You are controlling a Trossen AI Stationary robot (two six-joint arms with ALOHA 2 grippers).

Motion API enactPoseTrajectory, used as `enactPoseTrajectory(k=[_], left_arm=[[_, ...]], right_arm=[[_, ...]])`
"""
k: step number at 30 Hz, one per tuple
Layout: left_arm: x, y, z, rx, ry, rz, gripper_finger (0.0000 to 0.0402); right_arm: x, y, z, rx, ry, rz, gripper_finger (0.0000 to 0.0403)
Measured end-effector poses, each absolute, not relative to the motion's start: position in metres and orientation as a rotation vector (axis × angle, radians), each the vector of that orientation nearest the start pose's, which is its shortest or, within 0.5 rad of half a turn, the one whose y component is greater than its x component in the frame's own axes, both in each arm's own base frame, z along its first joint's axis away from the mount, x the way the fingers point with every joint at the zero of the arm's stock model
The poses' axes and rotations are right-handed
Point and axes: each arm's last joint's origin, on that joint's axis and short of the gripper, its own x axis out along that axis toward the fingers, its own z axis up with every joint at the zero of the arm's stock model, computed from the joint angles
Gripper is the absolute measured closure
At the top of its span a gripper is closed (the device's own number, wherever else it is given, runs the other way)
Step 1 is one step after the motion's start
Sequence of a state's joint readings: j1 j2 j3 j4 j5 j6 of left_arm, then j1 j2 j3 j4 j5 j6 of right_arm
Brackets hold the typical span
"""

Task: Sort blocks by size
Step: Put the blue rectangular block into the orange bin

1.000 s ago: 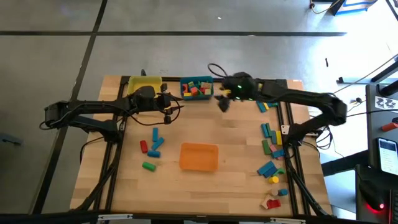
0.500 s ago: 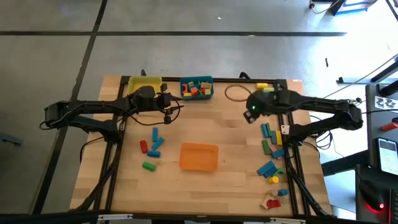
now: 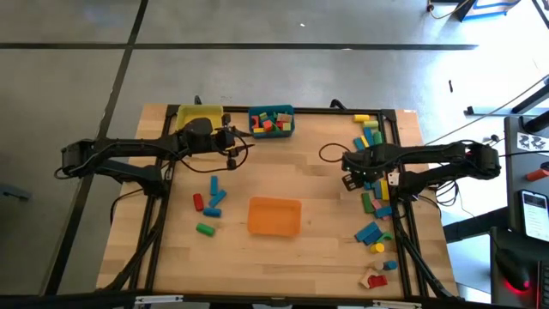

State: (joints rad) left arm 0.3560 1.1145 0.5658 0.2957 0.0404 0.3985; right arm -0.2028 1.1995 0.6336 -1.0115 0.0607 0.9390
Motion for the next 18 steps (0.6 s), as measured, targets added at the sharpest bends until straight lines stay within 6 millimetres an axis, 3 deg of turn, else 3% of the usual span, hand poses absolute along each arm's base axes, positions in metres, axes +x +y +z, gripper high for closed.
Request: enactPoseTrajectory(k=[18], left_arm=[[0.223,0.082,0.24,0.334,0.305,0.261,0.0274]], right_arm=[[0.153,-0.035,0.154,0.827,1.332,-0.99,0.0221]])
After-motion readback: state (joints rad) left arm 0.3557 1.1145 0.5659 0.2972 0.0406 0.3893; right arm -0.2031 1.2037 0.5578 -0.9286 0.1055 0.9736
